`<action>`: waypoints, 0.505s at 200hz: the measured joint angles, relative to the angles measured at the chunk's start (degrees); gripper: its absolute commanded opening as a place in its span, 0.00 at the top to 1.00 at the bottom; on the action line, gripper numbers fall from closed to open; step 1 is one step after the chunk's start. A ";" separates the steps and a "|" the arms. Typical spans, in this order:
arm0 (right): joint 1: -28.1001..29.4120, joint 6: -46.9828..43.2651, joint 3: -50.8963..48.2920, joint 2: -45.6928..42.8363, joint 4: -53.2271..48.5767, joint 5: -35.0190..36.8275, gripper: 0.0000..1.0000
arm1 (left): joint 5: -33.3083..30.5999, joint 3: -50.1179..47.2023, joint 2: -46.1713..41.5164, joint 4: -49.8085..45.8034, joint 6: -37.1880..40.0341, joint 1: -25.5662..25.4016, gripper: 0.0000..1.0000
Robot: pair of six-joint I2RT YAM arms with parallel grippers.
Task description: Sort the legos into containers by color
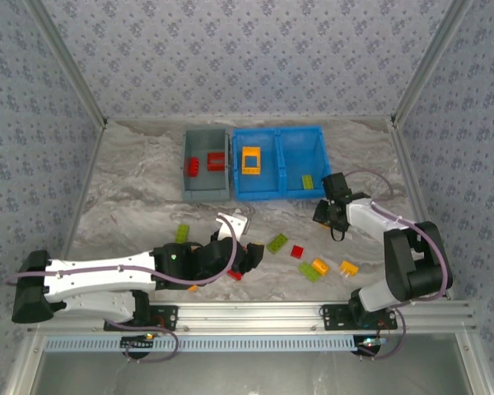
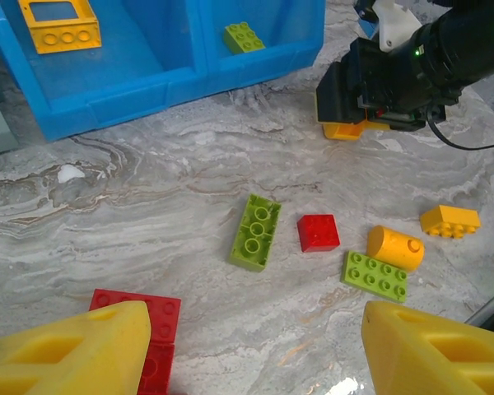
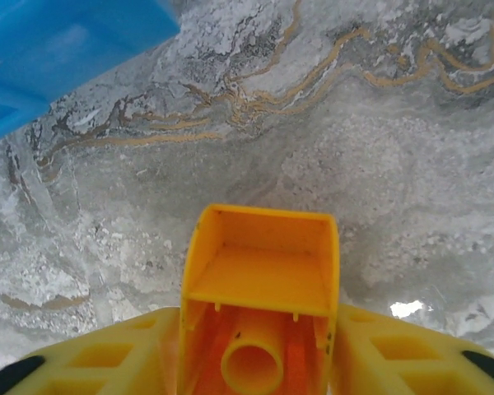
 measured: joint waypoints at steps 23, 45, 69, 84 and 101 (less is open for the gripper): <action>0.02 -0.55 0.00 0.04 0.79 0.20 0.75 | -0.42 0.00 0.00 -0.07 -0.35 0.00 0.32; 2.54 -0.79 0.02 -1.51 0.00 2.25 0.76 | -2.25 0.02 -0.61 -1.31 -1.20 0.00 0.32; 11.61 -0.61 1.62 -6.86 -2.93 5.70 0.76 | -6.21 1.64 -2.56 -6.21 -3.13 -0.04 0.32; 19.08 -0.26 5.01 -8.70 -4.20 7.93 0.76 | -9.73 3.80 -4.11 -10.14 -5.25 -0.04 0.31; 25.62 -0.02 10.62 -7.50 -4.94 9.55 0.76 | -13.73 5.99 -6.01 -14.69 -7.72 -0.04 0.31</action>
